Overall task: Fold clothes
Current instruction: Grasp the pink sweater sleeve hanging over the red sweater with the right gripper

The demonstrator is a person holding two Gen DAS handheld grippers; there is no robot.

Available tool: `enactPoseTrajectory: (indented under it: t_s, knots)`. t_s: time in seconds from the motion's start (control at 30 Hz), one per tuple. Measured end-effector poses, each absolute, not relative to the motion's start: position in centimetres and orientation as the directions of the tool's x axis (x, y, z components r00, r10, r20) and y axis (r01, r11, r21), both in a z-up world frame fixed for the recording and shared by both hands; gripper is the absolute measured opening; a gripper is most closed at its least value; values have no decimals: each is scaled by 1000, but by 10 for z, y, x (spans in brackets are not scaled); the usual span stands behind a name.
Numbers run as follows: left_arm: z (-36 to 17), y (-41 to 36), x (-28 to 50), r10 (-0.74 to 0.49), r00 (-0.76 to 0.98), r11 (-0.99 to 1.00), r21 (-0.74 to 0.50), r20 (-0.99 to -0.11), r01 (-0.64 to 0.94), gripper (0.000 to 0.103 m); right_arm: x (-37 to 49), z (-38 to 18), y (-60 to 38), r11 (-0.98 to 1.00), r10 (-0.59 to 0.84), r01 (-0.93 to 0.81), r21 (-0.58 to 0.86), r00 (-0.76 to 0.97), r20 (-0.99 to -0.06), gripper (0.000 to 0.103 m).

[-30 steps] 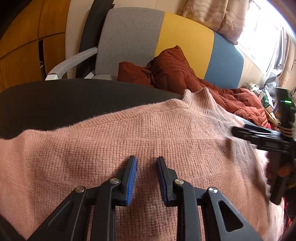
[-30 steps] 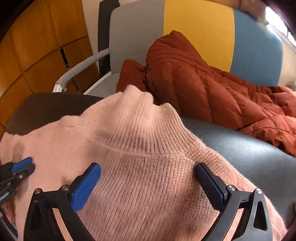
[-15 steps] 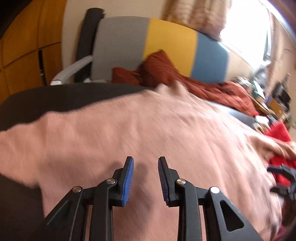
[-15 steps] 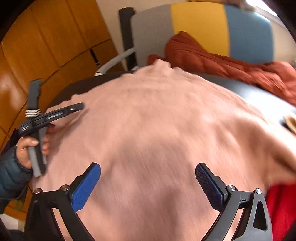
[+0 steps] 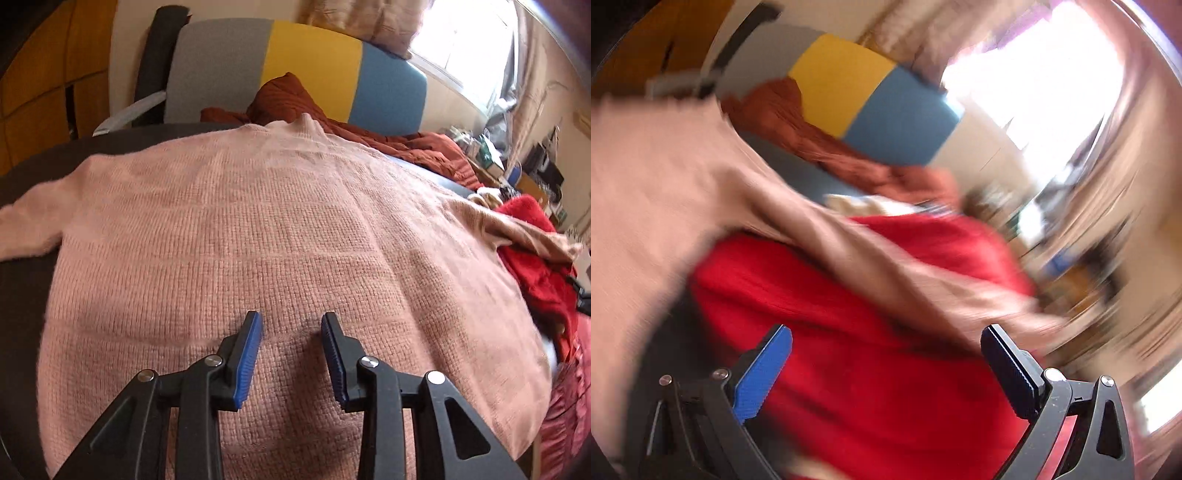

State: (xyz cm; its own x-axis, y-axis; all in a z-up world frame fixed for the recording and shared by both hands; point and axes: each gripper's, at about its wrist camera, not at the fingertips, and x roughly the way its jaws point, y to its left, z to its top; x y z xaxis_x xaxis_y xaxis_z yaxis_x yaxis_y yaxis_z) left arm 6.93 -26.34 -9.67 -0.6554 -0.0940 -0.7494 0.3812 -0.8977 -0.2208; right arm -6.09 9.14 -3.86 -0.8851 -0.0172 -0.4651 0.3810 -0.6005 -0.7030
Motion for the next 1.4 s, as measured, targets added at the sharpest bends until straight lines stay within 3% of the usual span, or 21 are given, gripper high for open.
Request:
enactPoseTrajectory:
  t_s: [0.07, 0.3, 0.6, 0.7, 0.77, 0.8, 0.83, 0.93, 1.07, 1.17, 1.3, 1.37, 1.4]
  knots:
    - [-97, -264, 70, -99, -655, -891, -226, -749, 394, 34, -64, -47, 99, -482, 35, 319, -816, -924, -382, 103]
    - [-99, -259, 65, -131, -644, -888, -199, -754, 415, 38, -90, -64, 106, -290, 79, 266, -920, -951, -300, 103]
    - [-101, -262, 64, -118, -655, -880, -227, -746, 418, 41, -101, -73, 109, -141, 103, 379, -915, -913, -394, 99]
    - [-101, -262, 64, -108, -660, -879, -239, -743, 413, 42, -109, -76, 108, -122, 137, 443, -888, -879, -457, 82]
    - [-101, -263, 65, -100, -666, -877, -252, -739, 410, 43, -117, -75, 109, -138, 170, 497, -856, -840, -515, 57]
    - [-101, -264, 66, -94, -670, -874, -260, -737, 410, 43, -120, -75, 109, -147, 186, 523, -839, -819, -543, 34]
    - [-101, -265, 67, -89, -673, -872, -269, -734, 409, 43, -125, -71, 109, -188, 196, 563, -805, -781, -593, 21]
    - [-102, -268, 70, -73, -688, -867, -296, -722, 402, 43, -135, -48, 108, -393, 170, 663, -637, -629, -759, 9]
    - [-104, -272, 74, -50, -710, -858, -334, -703, 391, 43, -133, -14, 103, -646, -59, 711, -278, -409, -911, 5]
    - [-105, -276, 78, -24, -729, -846, -375, -684, 380, 43, -118, 1, 83, -679, -266, 731, -62, -324, -908, 5]
    - [-107, -282, 83, 13, -751, -838, -417, -660, 352, 43, -98, 20, 55, -648, -529, 726, 228, -214, -822, 5]
    - [-107, -285, 86, 33, -760, -830, -441, -649, 341, 43, -101, 24, 43, -675, -504, 713, 190, -258, -824, 9]
    - [-108, -286, 87, 42, -765, -827, -452, -643, 335, 43, -102, 24, 41, -705, -447, 698, 124, -301, -842, 19]
